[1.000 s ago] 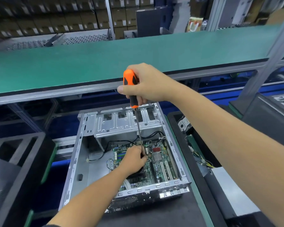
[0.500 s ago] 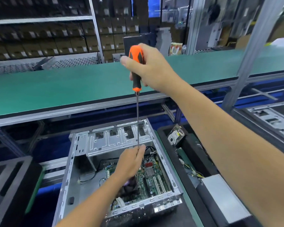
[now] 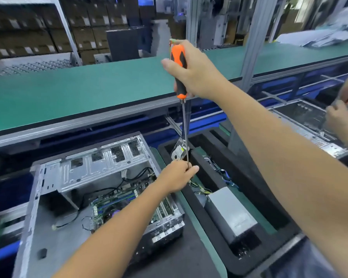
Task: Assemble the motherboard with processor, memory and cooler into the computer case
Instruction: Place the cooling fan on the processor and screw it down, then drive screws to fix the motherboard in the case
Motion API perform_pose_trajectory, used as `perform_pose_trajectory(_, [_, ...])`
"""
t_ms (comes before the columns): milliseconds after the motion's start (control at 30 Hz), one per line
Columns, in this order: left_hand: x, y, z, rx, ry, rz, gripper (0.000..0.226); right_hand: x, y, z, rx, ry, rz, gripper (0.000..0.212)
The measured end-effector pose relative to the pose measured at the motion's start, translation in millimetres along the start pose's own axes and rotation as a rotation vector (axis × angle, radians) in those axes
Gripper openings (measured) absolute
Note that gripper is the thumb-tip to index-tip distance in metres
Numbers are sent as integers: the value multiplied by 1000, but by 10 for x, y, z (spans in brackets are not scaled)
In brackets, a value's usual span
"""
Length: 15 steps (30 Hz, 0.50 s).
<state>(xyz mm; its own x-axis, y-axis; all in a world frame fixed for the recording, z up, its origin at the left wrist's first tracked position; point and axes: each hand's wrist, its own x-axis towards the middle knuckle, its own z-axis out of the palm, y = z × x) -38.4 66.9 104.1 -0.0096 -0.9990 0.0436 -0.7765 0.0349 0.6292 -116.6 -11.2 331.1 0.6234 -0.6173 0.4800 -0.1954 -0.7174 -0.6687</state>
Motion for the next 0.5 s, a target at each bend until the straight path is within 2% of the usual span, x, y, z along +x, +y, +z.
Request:
perform_pose_trajectory(267, [286,78,291,195,-273,-225,53,-142,758,63,18,-94,61,36])
perform_pose_trajectory(500, [435,289,853,177,-205,-433,48,-203,1233,119,-18,-196,29,30])
